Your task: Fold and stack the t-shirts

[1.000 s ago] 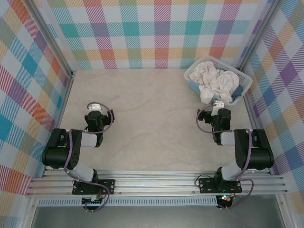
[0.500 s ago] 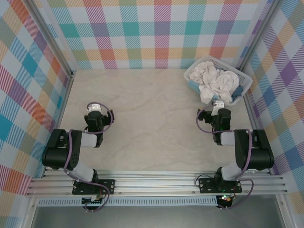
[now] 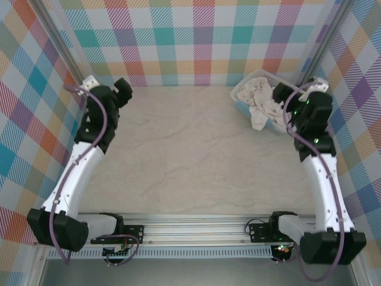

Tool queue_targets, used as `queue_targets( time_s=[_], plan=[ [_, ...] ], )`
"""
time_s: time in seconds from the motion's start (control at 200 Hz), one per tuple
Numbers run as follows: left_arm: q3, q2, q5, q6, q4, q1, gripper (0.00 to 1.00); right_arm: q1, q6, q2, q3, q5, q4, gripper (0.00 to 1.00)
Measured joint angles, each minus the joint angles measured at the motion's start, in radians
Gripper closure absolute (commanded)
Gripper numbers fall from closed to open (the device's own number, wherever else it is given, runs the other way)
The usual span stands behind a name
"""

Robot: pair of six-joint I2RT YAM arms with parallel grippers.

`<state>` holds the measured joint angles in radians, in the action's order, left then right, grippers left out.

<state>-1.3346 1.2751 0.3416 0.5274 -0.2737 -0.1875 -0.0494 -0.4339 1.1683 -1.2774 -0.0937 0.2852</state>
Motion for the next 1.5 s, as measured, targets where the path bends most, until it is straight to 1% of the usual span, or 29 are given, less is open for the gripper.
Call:
queue_targets(
  time_s=[0.04,0.085,0.125,0.155,0.185,0.255,0.32,0.42,0.605,0.65,0.695,0.745,0.8,0.875,0.98,1.045,1.17,1.31,1.395,1.5],
  plan=[
    [-0.047,0.040,-0.051,0.036,-0.053,0.000,0.08,-0.031,-0.022,0.099,-0.102,0.020,0.075,0.33],
    [-0.091,0.098,-0.119,0.070,-0.108,-0.020,0.09,-0.057,-0.034,0.208,-0.206,0.049,0.147,0.37],
    [-0.115,0.153,-0.178,0.093,-0.146,-0.043,0.13,-0.082,-0.050,0.325,-0.294,0.080,0.203,0.41],
    [-0.126,0.195,-0.227,0.109,-0.171,-0.064,0.18,-0.097,-0.057,0.413,-0.353,0.108,0.243,0.42],
    [-0.131,0.227,-0.271,0.120,-0.190,-0.083,0.20,-0.110,-0.063,0.484,-0.395,0.131,0.273,0.44],
    [-0.133,0.290,-0.375,0.137,-0.232,-0.125,0.22,-0.139,-0.074,0.637,-0.468,0.179,0.344,0.46],
    [-0.133,0.315,-0.438,0.140,-0.259,-0.156,0.22,-0.155,-0.075,0.749,-0.514,0.201,0.399,0.46],
    [-0.133,0.309,-0.493,0.142,-0.275,-0.206,0.23,-0.171,-0.075,0.860,-0.563,0.220,0.451,0.46],
    [-0.076,0.243,-0.534,0.150,-0.267,-0.256,0.26,-0.173,-0.076,0.984,-0.662,0.269,0.468,0.54],
    [-0.058,0.230,-0.536,0.154,-0.271,-0.257,0.26,-0.173,-0.075,1.008,-0.686,0.279,0.467,0.59],
    [-0.047,0.222,-0.536,0.156,-0.275,-0.257,0.27,-0.173,-0.073,1.028,-0.703,0.291,0.460,0.68],
    [-0.042,0.219,-0.536,0.157,-0.278,-0.257,0.27,-0.173,-0.077,1.042,-0.713,0.302,0.457,0.77],
    [-0.042,0.219,-0.536,0.156,-0.283,-0.257,0.28,-0.173,-0.070,1.055,-0.726,0.310,0.458,0.91],
    [-0.042,0.217,-0.535,0.156,-0.292,-0.257,0.29,-0.173,-0.065,1.061,-0.737,0.312,0.457,1.00],
    [-0.042,0.215,-0.534,0.153,-0.304,-0.257,0.30,-0.172,-0.051,1.050,-0.732,0.302,0.448,1.00],
    [-0.042,0.215,-0.534,0.151,-0.304,-0.257,0.30,-0.167,-0.051,1.012,-0.694,0.285,0.420,1.00],
    [-0.042,0.215,-0.532,0.148,-0.304,-0.257,0.30,-0.153,-0.052,0.863,-0.617,0.244,0.392,1.00],
    [-0.051,0.218,-0.531,0.142,-0.309,-0.257,0.30,-0.115,-0.057,0.659,-0.625,0.235,0.332,1.00],
    [-0.074,0.224,-0.523,0.137,-0.321,-0.257,0.30,-0.082,-0.066,0.555,-0.671,0.262,0.289,1.00],
    [-0.115,0.232,-0.484,0.134,-0.354,-0.257,0.30,-0.031,-0.086,0.477,-0.730,0.322,0.225,1.00]
  ],
)
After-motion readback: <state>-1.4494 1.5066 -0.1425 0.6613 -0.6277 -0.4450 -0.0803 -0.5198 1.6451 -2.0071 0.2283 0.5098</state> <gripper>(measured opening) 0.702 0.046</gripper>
